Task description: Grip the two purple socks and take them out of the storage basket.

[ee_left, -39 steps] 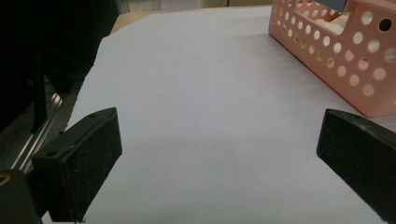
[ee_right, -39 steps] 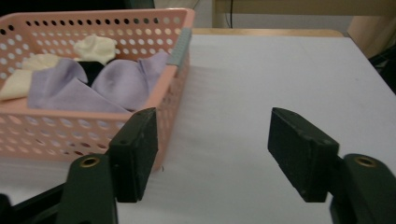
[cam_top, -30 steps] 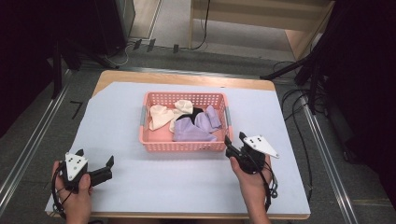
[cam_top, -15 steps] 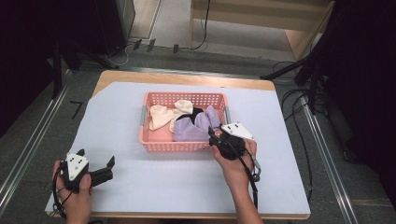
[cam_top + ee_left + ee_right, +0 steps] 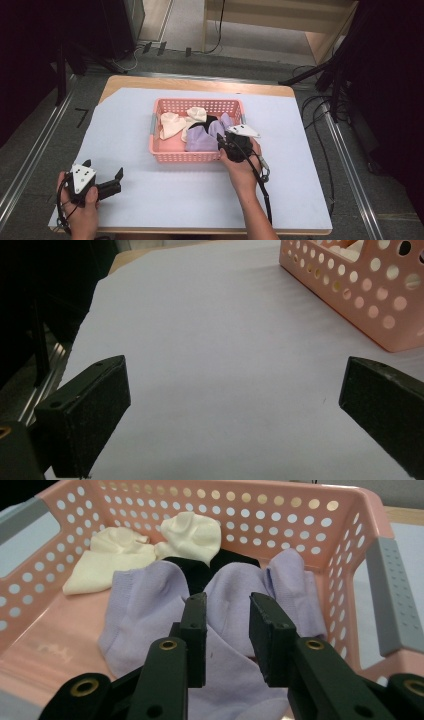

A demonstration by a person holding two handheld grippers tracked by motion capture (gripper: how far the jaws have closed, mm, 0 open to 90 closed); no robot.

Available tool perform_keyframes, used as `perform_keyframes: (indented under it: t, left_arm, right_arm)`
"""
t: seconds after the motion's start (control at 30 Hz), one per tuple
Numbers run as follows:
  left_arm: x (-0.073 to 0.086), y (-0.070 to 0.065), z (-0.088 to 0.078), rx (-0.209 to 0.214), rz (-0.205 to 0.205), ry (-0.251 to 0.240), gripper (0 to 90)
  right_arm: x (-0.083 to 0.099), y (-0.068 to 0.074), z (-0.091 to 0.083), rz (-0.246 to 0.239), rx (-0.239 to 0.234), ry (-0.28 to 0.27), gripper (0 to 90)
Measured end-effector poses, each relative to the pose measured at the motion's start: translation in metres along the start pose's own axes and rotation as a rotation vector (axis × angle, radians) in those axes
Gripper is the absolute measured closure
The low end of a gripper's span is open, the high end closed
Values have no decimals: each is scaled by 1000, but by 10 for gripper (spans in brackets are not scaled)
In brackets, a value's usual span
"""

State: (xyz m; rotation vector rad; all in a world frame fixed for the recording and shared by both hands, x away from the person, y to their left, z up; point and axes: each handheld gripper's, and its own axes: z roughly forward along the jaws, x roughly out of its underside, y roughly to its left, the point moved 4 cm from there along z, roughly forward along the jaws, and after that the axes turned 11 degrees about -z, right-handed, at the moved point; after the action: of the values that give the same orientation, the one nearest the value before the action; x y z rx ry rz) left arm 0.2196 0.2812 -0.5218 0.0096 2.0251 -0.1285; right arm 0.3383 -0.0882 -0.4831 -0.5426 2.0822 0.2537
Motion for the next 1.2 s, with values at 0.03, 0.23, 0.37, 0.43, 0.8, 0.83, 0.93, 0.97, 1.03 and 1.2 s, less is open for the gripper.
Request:
perform_keyframes:
  t: [0.03, 0.23, 0.37, 0.43, 0.8, 0.83, 0.93, 0.97, 1.03, 1.2]
  left_arm:
    - [0, 0, 0, -2, 2, 4, 9]
    - [0, 0, 0, 3, 9, 6, 9]
    - [0, 0, 1, 3, 4, 10, 10]
    - [0, 0, 1, 3, 6, 15, 9]
    - [0, 0, 2, 3, 1, 20, 9]
    - [0, 1, 2, 1, 4, 24, 9]
    - [0, 0, 2, 1, 2, 24, 9]
    - [0, 0, 3, 0, 4, 26, 9]
    - [0, 0, 3, -2, 3, 27, 9]
    - [0, 0, 3, 2, 8, 28, 9]
  right_arm:
    - [-1, 0, 2, 7, -9, 5, 700]
    - [-8, 4, 16, 12, -48, 55, 697]
    - [-10, 8, 23, 33, -79, 84, 693]
    - [-11, 10, 26, 61, -100, 102, 693]
    - [-17, 17, 42, 58, -91, 178, 631]
    - [-17, 17, 44, 56, -86, 185, 631]
    - [-16, 17, 48, 81, -124, 199, 642]
    - [-16, 17, 50, 83, -133, 206, 678]
    - [-16, 19, 51, 81, -159, 223, 762]
    - [-20, 23, 45, 66, -163, 198, 895]
